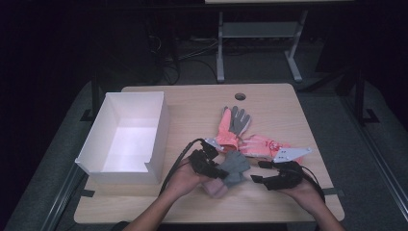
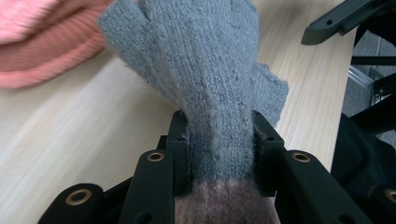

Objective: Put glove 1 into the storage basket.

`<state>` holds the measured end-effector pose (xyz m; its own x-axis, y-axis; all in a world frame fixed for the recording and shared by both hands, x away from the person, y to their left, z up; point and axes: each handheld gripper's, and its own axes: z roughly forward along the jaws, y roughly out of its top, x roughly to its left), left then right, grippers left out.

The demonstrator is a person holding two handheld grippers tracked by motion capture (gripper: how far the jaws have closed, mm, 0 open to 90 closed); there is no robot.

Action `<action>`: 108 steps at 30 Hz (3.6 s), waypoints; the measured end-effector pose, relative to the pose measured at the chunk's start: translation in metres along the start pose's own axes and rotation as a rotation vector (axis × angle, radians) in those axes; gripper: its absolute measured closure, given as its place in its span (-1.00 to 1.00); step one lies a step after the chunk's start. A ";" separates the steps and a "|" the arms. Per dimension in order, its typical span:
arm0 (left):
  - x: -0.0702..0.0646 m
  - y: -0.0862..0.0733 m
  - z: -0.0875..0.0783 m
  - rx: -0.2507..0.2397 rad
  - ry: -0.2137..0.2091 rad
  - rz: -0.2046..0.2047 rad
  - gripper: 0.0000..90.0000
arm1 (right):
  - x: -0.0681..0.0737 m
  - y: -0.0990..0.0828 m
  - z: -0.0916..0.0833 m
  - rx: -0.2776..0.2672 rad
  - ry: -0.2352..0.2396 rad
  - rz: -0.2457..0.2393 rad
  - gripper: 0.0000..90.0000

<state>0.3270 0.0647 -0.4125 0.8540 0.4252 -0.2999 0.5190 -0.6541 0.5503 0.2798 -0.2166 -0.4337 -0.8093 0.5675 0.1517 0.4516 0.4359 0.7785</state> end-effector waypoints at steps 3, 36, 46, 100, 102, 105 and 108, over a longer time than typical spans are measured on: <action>0.003 0.000 -0.017 -0.018 0.010 -0.018 0.48 | 0.000 0.000 0.001 0.004 0.003 0.003 -0.21; 0.033 0.010 -0.157 -0.151 0.219 -0.089 0.47 | 0.003 0.005 0.013 0.025 0.030 0.003 -0.37; 0.054 -0.004 -0.194 -0.195 0.296 -0.154 0.47 | 0.003 0.005 0.015 0.031 0.028 -0.005 -0.41; 0.192 -0.124 -0.165 0.031 0.605 -0.516 0.42 | 0.004 0.005 0.017 0.037 0.036 -0.006 -0.42; 0.195 -0.126 -0.160 0.056 0.611 -0.530 0.40 | 0.004 0.005 0.017 0.040 0.035 0.001 -0.42; 0.196 -0.126 -0.159 0.068 0.617 -0.540 0.38 | 0.004 0.005 0.017 0.043 0.036 0.002 -0.42; 0.196 -0.125 -0.155 0.085 0.635 -0.548 0.31 | 0.004 0.004 0.017 0.042 0.038 -0.005 -0.42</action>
<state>0.4238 0.3272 -0.4191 0.3095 0.9509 0.0020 0.8767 -0.2862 0.3866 0.2848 -0.2005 -0.4404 -0.8250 0.5385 0.1712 0.4619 0.4682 0.7533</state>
